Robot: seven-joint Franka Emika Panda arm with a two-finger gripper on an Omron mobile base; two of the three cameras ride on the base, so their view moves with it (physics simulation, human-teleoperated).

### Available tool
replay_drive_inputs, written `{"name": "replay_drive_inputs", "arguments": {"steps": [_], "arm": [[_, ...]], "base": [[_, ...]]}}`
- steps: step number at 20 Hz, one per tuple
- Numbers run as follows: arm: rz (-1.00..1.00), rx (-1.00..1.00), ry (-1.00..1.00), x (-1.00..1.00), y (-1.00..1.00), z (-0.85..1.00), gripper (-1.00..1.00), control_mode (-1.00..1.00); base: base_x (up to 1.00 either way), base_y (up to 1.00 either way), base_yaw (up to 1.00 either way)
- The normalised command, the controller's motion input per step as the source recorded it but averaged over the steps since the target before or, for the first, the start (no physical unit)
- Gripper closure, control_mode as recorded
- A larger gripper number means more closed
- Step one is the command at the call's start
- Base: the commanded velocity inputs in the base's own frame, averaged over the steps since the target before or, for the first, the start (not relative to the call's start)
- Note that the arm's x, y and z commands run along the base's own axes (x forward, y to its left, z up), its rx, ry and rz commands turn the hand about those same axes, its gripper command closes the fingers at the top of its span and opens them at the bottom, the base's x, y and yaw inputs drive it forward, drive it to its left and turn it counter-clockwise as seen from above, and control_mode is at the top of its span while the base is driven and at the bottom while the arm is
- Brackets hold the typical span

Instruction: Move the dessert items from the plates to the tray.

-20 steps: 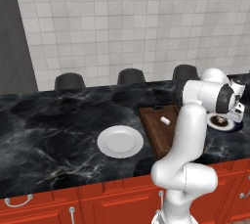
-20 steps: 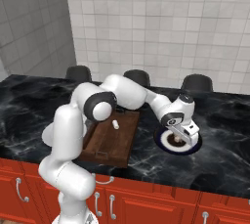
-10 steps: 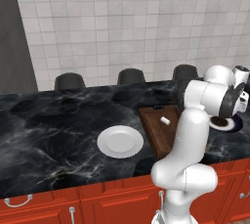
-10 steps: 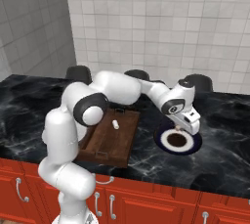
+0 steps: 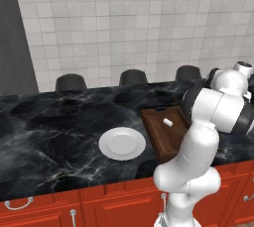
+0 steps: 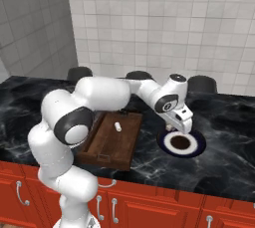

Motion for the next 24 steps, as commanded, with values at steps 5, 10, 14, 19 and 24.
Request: {"name": "replay_drive_inputs", "arguments": {"steps": [5,10,14,19,24], "arm": [[0.00,0.00,0.00,-0.53,0.74,0.13,1.00,-1.00],[0.00,0.00,0.00,-0.43,0.79,0.10,1.00,-1.00],[0.01,0.00,0.00,-0.20,0.84,0.00,1.00,-1.00],[0.02,0.00,0.00,-0.04,0.81,0.00,1.00,-1.00],[0.04,0.03,0.00,0.00,0.66,-0.04,1.00,-1.00]], "base": [[0.00,0.00,0.00],[0.00,0.00,0.00],[0.00,0.00,0.00],[0.00,0.00,0.00],[0.00,0.00,0.00]]}}
